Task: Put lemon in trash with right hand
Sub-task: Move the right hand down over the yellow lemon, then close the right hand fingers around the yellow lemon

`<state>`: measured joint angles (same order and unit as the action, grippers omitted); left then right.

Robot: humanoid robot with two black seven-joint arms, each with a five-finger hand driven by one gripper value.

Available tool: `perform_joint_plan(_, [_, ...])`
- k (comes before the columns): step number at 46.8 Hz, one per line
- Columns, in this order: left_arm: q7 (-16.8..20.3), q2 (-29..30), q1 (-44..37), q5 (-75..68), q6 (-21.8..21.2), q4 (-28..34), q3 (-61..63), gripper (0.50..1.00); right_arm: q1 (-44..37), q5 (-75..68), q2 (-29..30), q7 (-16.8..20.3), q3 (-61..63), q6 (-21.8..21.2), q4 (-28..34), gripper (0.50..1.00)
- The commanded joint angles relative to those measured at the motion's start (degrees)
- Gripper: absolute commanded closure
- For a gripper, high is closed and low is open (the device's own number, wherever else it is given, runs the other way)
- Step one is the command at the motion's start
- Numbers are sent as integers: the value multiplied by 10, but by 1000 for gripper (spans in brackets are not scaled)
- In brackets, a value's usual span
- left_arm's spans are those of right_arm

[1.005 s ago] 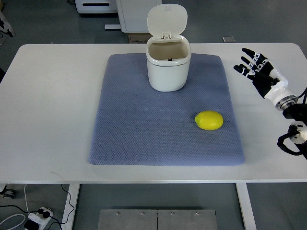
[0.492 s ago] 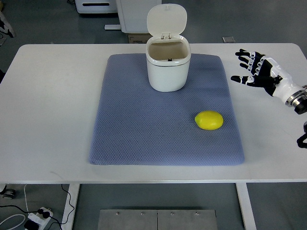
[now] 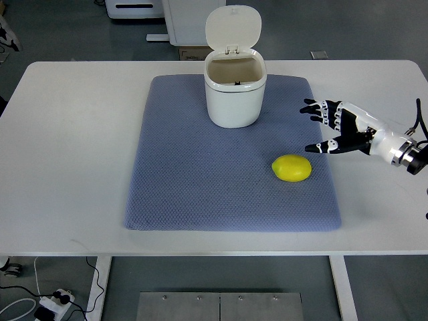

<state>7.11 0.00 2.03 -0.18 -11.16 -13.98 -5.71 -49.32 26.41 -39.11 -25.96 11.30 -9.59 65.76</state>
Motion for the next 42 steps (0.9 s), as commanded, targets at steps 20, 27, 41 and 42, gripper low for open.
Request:
perform_joint_plan(20, [0, 0, 1, 0, 0, 0, 0, 500, 8, 1, 25, -1, -17, -1, 1, 515])
perform_joint_plan(27, [0, 0, 0, 0, 0, 0, 0, 500, 18, 8, 33, -1, -22, 0, -1, 515])
perform_joint_plan(41, [0, 0, 1, 0, 0, 0, 0, 500, 34, 14, 55, -1, -18, 2, -21, 515])
perform_joint_plan(42, [0, 0, 0, 0, 0, 0, 0, 500, 34, 14, 57, -1, -17, 2, -23, 515])
